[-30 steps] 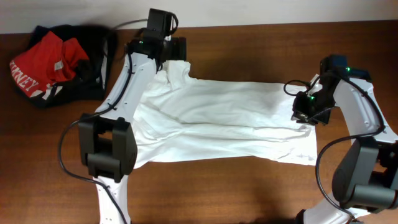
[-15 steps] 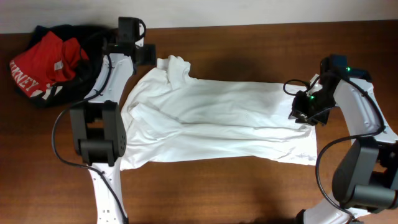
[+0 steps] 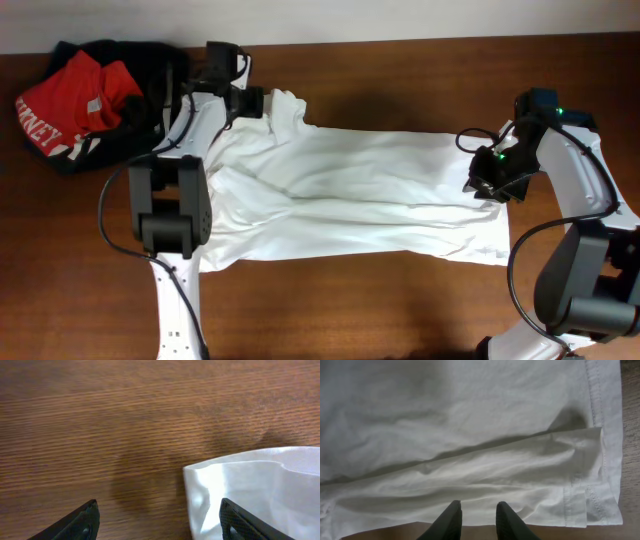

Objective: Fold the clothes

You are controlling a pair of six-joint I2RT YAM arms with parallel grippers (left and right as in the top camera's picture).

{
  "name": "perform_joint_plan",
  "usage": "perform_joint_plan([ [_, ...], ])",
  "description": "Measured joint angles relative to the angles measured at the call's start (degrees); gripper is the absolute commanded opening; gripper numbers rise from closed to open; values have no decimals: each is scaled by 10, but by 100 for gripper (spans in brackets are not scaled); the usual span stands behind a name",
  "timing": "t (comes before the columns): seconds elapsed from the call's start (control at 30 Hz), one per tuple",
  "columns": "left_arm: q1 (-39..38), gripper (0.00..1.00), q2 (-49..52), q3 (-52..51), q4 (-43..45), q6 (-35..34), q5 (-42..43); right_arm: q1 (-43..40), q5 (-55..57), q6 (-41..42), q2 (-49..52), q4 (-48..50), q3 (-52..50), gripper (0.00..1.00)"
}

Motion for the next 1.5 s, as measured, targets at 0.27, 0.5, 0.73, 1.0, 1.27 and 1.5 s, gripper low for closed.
perform_joint_plan([
  [0.27, -26, 67, 12, 0, 12, 0, 5, 0, 0, 0, 0, -3, 0, 27],
  [0.5, -22, 61, 12, 0, 17, 4, 7, 0, 0, 3, 0, -3, 0, 27],
  [0.73, -8, 9, 13, 0, 19, 7, 9, 0, -2, 5, 0, -2, 0, 23],
  [1.0, -1, 1, 13, 2, 19, 8, 9, 0, 6, 7, 0, 0, 132, 68],
  [1.27, 1, 0, 13, 42, -2, 8, 1, 0, 80, 2, 15, 92, 161, 86],
  [1.5, 9, 1, 13, 42, -24, 8, -34, 0, 137, -3, 85, 171, 163, 90],
])
